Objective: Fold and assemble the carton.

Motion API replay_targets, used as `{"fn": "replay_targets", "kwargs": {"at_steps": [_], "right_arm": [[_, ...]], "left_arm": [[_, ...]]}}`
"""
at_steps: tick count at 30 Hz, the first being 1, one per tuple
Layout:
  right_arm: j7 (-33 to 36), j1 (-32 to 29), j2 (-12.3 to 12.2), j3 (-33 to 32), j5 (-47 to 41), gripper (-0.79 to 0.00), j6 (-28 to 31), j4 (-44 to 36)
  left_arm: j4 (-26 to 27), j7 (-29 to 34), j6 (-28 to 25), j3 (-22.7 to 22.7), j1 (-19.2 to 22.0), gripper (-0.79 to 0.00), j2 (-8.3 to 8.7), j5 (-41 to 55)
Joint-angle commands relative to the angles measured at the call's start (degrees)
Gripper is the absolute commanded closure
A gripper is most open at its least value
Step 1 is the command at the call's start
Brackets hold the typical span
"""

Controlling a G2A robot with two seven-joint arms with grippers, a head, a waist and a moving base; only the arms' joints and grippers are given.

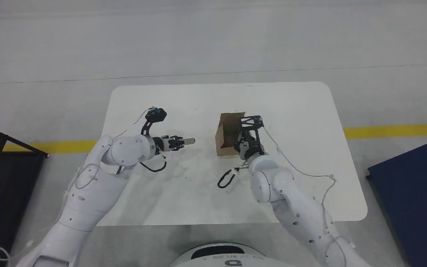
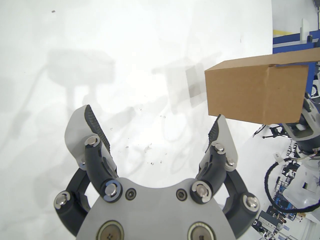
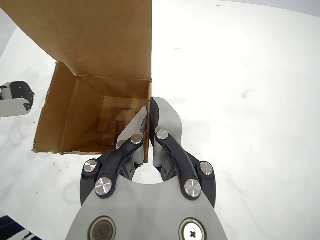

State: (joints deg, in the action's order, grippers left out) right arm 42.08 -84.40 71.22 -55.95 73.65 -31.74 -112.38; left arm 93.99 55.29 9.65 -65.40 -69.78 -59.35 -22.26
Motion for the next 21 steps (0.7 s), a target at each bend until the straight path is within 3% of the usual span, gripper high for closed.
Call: {"fn": "replay_targets", "kwargs": {"at_steps": [1, 2, 14, 21], "right_arm": [[1.44, -2.51, -0.13, -0.8, -0.48, -0.477, -1.14, -3.21], [1.51, -3.62, -0.21, -1.42, -0.6, -0.785, -1.48, -4.07], [-9.59, -11.98, -0.32, -6.98, -13.15, -0.785, 5.7, -8.95], [-9.59, -11.98, -0.32, -6.98, -13.15, -0.785, 5.7, -8.95]], "left_arm": [[0.5, 1.15, 0.39, -0.42, 0.47, -0.785, -0.19, 4.29], [0.82, 2.32, 0.59, -0.51, 0.76, -0.785, -0.21, 5.57], [1.45, 4.39, 1.06, -0.82, 1.4, -0.785, -0.19, 7.32], [5.17, 4.8, 1.2, 0.39, 1.61, -0.785, -0.06, 3.54]]}}
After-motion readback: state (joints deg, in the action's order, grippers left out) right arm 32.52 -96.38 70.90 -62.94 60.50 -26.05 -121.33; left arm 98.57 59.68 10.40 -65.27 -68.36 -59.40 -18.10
